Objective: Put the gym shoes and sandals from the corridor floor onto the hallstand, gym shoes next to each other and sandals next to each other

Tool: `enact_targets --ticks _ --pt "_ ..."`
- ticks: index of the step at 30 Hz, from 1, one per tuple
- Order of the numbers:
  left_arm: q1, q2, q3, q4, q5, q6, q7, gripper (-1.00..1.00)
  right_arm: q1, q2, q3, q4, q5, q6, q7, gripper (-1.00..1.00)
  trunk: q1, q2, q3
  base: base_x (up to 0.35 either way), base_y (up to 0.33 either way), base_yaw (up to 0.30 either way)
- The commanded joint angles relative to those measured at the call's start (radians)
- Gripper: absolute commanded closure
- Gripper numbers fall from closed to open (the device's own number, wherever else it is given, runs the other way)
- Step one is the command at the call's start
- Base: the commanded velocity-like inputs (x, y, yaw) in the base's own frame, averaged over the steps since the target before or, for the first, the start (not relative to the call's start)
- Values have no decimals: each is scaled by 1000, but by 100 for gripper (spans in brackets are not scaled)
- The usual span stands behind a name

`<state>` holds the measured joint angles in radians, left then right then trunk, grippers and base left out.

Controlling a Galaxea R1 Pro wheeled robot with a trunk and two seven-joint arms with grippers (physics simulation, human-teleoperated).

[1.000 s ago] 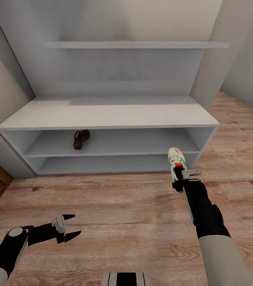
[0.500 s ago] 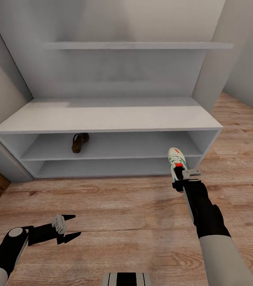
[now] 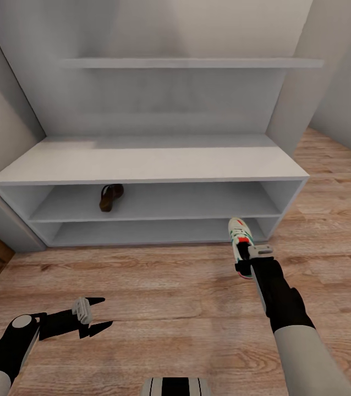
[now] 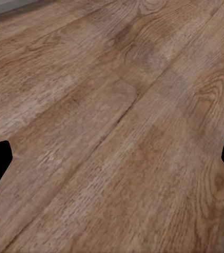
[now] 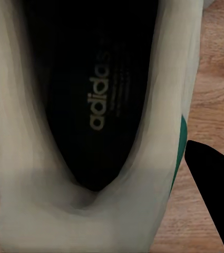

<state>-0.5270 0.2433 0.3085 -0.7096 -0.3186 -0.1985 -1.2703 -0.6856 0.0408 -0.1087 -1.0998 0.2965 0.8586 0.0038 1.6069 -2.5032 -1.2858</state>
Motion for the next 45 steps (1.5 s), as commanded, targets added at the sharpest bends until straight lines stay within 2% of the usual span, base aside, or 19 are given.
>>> enact_targets --ticks 1,12,26,39,45 --pt "-1 -1 4 -1 -8 -10 -3 -100 0 1 -2 -1 0 4 1 100 0 0 -1 0 0 0" --pt "-1 -1 4 -1 -8 -10 -3 -100 0 0 -2 -2 0 5 1 100 0 0 -1 119 0 0" --pt "-1 -1 4 -1 -8 -10 -3 -100 0 1 -3 -9 0 7 -1 100 0 0 -1 18 0 0" --pt "-1 -1 4 -1 -8 -10 -3 -100 0 1 -3 -9 0 7 -1 100 0 0 -1 308 0 0" --pt "-1 -1 4 -1 -9 -10 -3 -100 -1 2 -3 -9 0 7 -1 100 0 0 -1 88 0 0"
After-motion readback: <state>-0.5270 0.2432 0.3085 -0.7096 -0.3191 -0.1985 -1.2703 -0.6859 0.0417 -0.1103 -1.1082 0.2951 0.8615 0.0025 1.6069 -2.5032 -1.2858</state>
